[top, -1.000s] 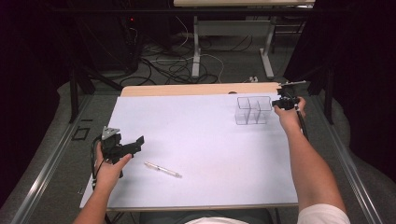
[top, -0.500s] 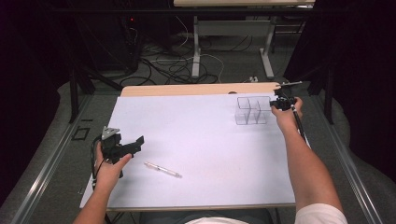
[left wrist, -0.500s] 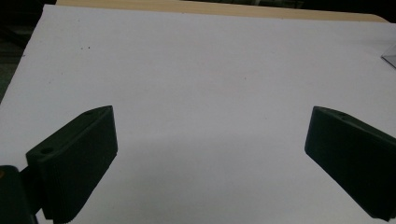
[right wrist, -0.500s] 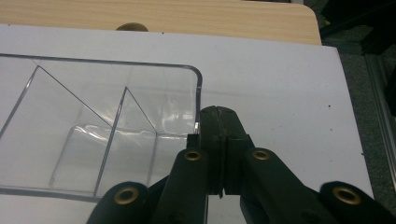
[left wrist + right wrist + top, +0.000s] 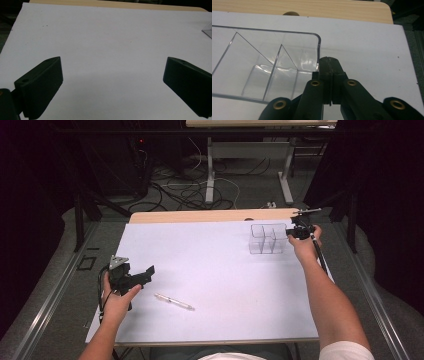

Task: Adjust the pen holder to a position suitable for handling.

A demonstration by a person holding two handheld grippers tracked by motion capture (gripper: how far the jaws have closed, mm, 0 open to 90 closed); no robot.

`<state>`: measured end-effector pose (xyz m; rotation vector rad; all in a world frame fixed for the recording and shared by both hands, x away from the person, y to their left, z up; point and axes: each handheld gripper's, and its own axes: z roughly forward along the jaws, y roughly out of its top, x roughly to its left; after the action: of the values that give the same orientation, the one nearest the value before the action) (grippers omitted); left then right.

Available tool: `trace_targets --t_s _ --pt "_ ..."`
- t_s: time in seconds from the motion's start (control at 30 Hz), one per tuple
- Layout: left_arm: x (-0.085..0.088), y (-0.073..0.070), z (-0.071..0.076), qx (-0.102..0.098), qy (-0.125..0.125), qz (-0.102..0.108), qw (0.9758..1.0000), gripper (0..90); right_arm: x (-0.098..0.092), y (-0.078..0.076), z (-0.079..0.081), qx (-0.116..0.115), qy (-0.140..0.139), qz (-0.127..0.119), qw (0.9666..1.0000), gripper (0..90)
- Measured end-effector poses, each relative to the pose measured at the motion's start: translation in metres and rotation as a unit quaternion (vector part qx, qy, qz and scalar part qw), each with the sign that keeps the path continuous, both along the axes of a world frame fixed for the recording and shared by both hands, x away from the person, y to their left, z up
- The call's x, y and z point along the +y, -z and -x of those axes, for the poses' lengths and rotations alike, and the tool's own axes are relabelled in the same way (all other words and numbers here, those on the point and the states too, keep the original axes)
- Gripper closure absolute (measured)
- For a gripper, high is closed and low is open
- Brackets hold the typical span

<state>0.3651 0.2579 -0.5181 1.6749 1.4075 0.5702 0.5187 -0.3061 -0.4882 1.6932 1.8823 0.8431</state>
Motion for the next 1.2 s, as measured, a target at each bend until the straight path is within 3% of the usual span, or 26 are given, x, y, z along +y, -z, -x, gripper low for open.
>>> trace_targets --t_s 0.43,0.63,1.2 --pt "-0.002 0.0 -0.001 0.0 0.002 -0.001 1.0 2.8 0.04 0.002 0.007 -0.005 -0.055 -0.007 0.9984 90.0" --pt "-0.002 0.0 -0.001 0.002 0.004 -0.002 1.0 2.8 0.053 0.004 0.009 -0.008 -0.062 -0.023 0.9978 90.0" --pt "-0.002 0.001 -0.002 0.004 0.006 0.0 1.0 3.1 0.106 0.006 0.012 -0.015 -0.068 -0.03 0.9971 90.0"
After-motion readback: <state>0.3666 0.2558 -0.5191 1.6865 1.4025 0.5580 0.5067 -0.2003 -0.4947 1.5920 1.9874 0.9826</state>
